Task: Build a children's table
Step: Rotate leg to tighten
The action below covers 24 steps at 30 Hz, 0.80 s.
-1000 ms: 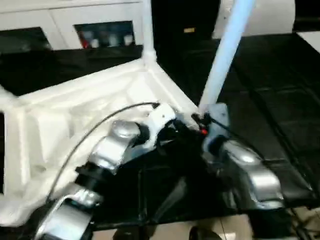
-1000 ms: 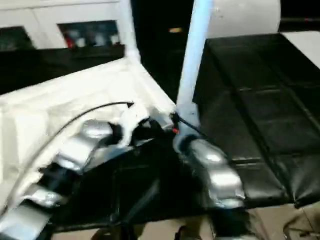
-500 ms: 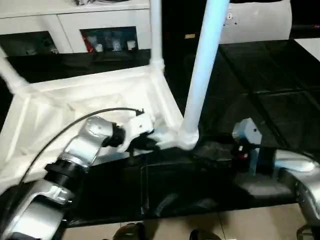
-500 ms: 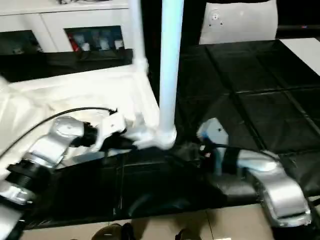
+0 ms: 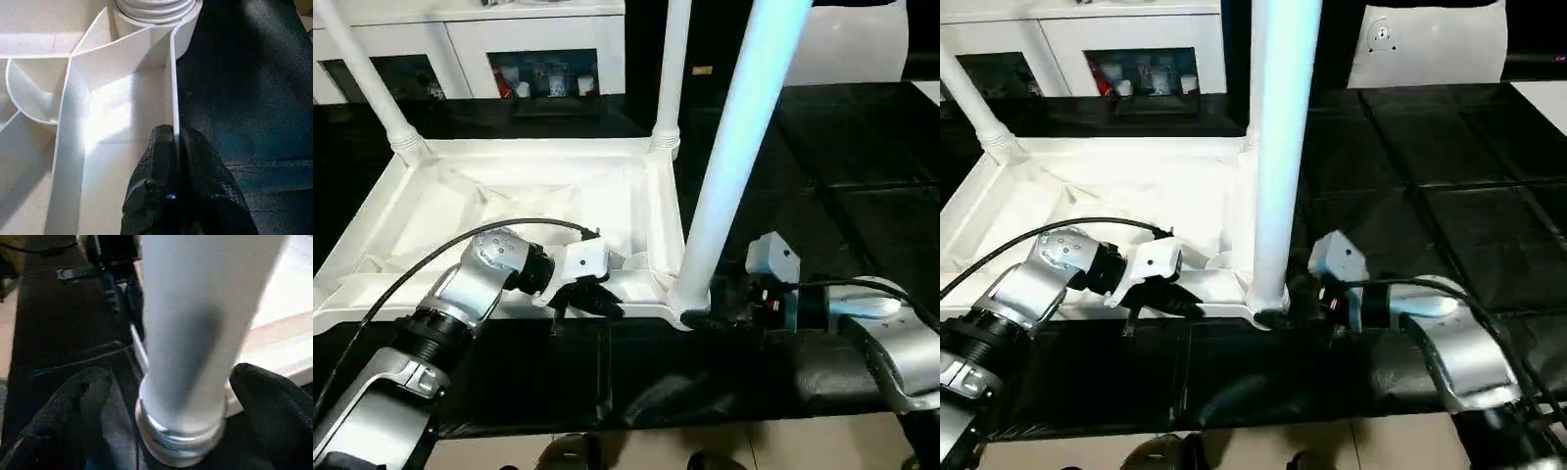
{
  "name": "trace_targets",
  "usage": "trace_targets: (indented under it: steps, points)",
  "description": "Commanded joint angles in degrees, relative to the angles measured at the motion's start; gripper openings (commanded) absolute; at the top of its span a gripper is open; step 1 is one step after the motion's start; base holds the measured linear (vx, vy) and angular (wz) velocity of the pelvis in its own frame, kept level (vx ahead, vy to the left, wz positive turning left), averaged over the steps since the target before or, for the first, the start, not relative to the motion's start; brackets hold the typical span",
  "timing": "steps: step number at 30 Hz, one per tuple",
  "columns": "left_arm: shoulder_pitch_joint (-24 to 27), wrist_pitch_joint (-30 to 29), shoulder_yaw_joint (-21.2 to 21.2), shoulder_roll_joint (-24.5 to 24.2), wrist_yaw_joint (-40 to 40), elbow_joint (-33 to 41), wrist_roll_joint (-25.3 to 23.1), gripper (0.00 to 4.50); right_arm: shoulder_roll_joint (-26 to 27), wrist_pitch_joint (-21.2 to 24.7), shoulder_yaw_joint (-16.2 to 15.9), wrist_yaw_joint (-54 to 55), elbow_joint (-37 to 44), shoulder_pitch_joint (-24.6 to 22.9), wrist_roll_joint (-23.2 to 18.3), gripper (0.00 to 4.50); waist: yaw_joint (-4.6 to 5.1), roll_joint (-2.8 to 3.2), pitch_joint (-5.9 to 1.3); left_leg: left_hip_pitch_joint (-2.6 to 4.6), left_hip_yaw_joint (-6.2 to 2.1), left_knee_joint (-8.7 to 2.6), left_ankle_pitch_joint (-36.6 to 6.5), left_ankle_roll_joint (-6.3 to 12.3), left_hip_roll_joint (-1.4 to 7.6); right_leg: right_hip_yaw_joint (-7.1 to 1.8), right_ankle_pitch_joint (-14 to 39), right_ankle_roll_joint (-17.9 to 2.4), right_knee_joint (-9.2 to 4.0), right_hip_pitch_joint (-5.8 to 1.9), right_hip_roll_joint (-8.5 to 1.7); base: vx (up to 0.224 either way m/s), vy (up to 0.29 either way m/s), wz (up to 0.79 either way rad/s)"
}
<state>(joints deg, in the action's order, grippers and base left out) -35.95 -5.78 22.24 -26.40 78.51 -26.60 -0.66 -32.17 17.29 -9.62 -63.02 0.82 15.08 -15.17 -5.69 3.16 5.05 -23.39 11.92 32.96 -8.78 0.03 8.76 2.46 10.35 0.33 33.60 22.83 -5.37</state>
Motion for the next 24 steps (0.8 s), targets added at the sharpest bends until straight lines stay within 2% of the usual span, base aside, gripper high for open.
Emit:
trace_targets:
  steps: [1, 2, 6, 9, 11, 13, 16, 19, 24]
  points:
    - [-0.8, 1.6, 0.6, 1.0, 1.7, 0.8, 1.2, 0.00, 0.0, -0.7, -0.4, -1.1, -1.3, 1.0, 0.1, 4.47, 0.52, -0.97, -3.83, 2.44, -2.12, -3.87, -14.5, 3.23, 4.72, -2.19, 12.5, -14.7, -3.43, -1.67, -3.84, 0.000, 0.000, 0.00]
    - [-0.7, 1.7, 0.5, 1.1, 1.6, 0.8, 1.3, 0.00, 0.2, -0.7, -0.4, -1.4, -2.2, 1.4, 0.0, 4.20, 0.49, -0.98, -3.84, 2.47, -2.09, -3.88, -14.6, 3.17, 4.72, -2.21, 12.6, -14.7, -3.46, -1.63, -3.82, 0.000, 0.000, 0.00]
    - [-0.5, 2.1, 0.2, 1.1, 1.4, 0.5, 1.4, 0.00, 0.2, -1.5, -0.8, -2.6, -4.3, 2.1, 0.1, 4.09, 0.44, -1.01, -3.95, 2.38, -2.06, -3.77, -13.6, 3.50, 4.69, -2.19, 10.7, -15.0, -3.26, -1.69, -3.82, 0.000, 0.000, 0.00]
    - [-0.4, 2.3, 0.0, 1.1, 1.4, 0.2, 1.4, 0.00, 0.2, -2.8, -1.6, -3.8, -6.4, 2.9, 0.4, 3.71, 0.40, -1.07, -4.00, 2.27, -2.02, -3.67, -13.1, 3.94, 4.64, -2.14, 10.3, -15.1, -3.15, -1.74, -3.81, 0.000, 0.000, 0.00]
    - [-0.3, 2.4, -0.1, 1.1, 1.2, 0.2, 1.4, 0.00, 0.3, -3.6, -2.0, -4.2, -7.4, 3.4, 0.7, 3.66, 0.44, -1.08, -3.88, 2.28, -2.00, -3.63, -13.6, 3.80, 4.60, -2.16, 11.5, -15.2, -3.27, -1.66, -3.84, 0.000, 0.000, 0.00]
    - [-0.4, 2.4, -0.1, 1.1, 1.1, 0.1, 1.3, 0.00, 0.6, -3.7, -1.9, -4.5, -8.1, 3.9, 0.7, 3.40, 0.40, -1.06, -3.75, 2.33, -2.05, -3.76, -14.9, 3.31, 4.69, -2.23, 13.5, -14.9, -3.42, -1.58, -3.86, 0.000, 0.000, 0.00]
    - [-0.4, 2.5, -0.3, 1.1, 0.9, -0.2, 1.4, 0.00, 0.9, -3.9, -1.9, -5.1, -9.0, 4.4, 0.6, 3.24, 0.43, -1.08, -3.73, 2.33, -2.08, -3.83, -14.9, 3.07, 4.70, -2.25, 13.6, -14.7, -3.43, -1.54, -3.78, 0.000, 0.000, 0.00]
    - [0.0, 1.6, -1.0, 1.5, 0.6, -0.1, 2.4, 0.00, 1.3, -3.1, -2.1, -6.3, -9.1, 4.5, -0.9, 2.87, 0.46, -1.13, -3.62, 2.34, -2.04, -3.84, -15.2, 3.13, 4.69, -2.27, 13.6, -14.9, -3.42, -1.51, -3.79, 0.000, 0.000, 0.00]
    - [1.0, -0.3, -2.4, 2.4, -0.6, 0.7, 4.0, 0.00, 1.9, -0.7, -2.3, -6.7, -7.2, 2.4, -2.9, 2.56, 0.41, -1.13, -3.31, 2.28, -2.03, -3.95, -15.4, 3.55, 4.74, -2.32, 13.8, -14.8, -3.52, -1.38, -3.76, 0.000, 0.000, 0.00]
